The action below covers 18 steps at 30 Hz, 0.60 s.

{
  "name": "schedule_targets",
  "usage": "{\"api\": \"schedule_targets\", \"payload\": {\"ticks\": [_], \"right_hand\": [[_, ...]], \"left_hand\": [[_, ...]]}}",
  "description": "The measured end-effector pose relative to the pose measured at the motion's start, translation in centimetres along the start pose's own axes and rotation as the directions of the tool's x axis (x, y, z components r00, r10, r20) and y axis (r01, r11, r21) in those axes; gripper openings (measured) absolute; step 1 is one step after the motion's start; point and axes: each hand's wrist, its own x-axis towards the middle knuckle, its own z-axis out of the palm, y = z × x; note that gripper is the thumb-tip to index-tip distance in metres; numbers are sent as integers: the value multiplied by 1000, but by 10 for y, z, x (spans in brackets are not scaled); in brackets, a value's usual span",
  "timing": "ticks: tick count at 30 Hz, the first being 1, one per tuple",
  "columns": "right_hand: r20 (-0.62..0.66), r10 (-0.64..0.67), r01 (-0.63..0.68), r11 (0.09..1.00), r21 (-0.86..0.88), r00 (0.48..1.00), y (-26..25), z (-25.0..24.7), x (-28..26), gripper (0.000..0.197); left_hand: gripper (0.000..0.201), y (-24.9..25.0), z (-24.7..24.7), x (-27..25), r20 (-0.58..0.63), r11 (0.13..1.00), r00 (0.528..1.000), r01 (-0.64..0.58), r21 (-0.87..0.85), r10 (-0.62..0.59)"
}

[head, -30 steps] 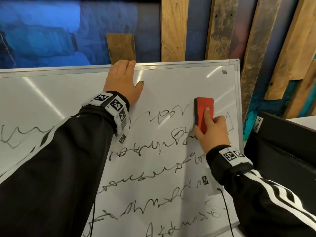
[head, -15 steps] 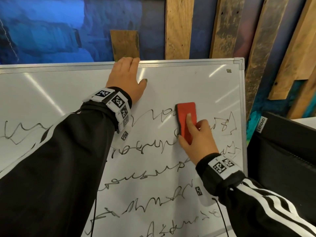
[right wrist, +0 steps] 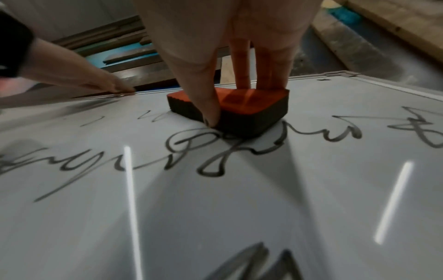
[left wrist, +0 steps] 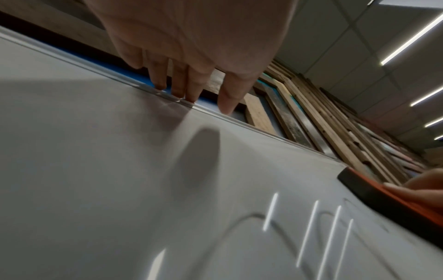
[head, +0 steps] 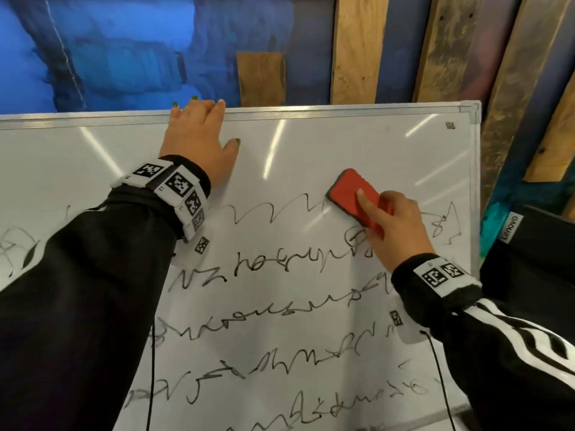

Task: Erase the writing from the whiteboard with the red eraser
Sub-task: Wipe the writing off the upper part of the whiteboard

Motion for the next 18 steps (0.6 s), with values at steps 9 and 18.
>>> {"api": "schedule_targets", "payload": {"ticks": [9, 18], "right_hand": [[94, -30, 12, 983, 185, 995, -9, 3, 21, 28], [135, -156, 132, 977, 170, 978, -22, 20, 20, 59]], "left_hand": [[56, -15, -8, -2, 0, 999, 1000, 31, 10, -31], [59, -16, -3, -3, -11, 1000, 999, 30, 3, -30]]}}
